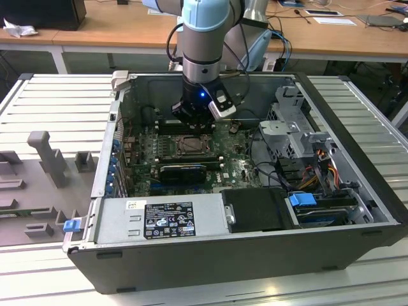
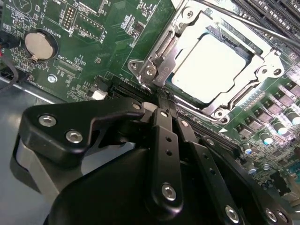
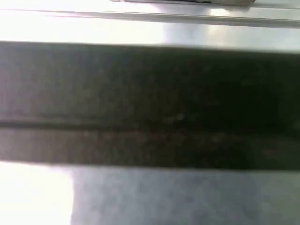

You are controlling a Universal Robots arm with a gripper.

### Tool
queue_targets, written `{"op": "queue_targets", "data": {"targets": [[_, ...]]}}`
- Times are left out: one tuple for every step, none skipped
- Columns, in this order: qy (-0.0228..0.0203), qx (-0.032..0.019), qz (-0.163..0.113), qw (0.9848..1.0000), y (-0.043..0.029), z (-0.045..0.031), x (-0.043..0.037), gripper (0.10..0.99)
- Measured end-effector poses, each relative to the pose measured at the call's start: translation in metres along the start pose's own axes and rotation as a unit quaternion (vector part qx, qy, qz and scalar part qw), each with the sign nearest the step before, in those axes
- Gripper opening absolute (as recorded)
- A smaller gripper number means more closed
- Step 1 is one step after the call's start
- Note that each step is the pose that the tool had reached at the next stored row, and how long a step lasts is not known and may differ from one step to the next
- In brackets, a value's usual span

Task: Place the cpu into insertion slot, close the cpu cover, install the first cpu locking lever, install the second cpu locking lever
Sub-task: 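Install the first cpu locking lever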

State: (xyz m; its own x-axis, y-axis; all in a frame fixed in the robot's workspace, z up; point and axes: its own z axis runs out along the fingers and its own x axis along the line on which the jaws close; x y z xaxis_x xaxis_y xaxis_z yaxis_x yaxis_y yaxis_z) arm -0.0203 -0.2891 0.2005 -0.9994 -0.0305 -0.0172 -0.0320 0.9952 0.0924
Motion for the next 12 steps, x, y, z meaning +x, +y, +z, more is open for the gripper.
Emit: {"op": "queue_targets", "data": {"targets": [[-0.0002, -0.0003, 0.0, 1.0, 0.0002, -0.0006, -0.0001, 0.106], [-0.0002, -0.0004, 0.0, 1.0, 0.0003, -0.0018, -0.0002, 0.106], [0.0, -0.0002, 0.0, 1.0, 0.0005, -0.0043, -0.0002, 0.106], [0.0001, 0.0, 0.0, 1.0, 0.0006, -0.0061, -0.0001, 0.106], [0.0, 0.0, 0.0, 1.0, 0.0009, -0.0093, -0.0002, 0.106], [0.0001, 0.0, 0.0, 1.0, 0.0011, -0.0113, -0.0002, 0.106], [0.0001, 0.0, 0.0, 1.0, 0.0012, -0.0127, -0.0003, 0.106], [0.0, 0.0, 0.0, 1.0, 0.0013, -0.0132, -0.0003, 0.106], [0.0, -0.0001, 0.0, 1.0, 0.0013, -0.0132, -0.0003, 0.106], [0.0, -0.0001, 0.0, 1.0, 0.0011, -0.0132, -0.0004, 0.106], [0.0001, 0.0, 0.0, 1.0, 0.0005, -0.0133, -0.0003, 0.106], [0.0001, 0.0, 0.0, 1.0, -0.0004, -0.0134, -0.0003, 0.106]]}}
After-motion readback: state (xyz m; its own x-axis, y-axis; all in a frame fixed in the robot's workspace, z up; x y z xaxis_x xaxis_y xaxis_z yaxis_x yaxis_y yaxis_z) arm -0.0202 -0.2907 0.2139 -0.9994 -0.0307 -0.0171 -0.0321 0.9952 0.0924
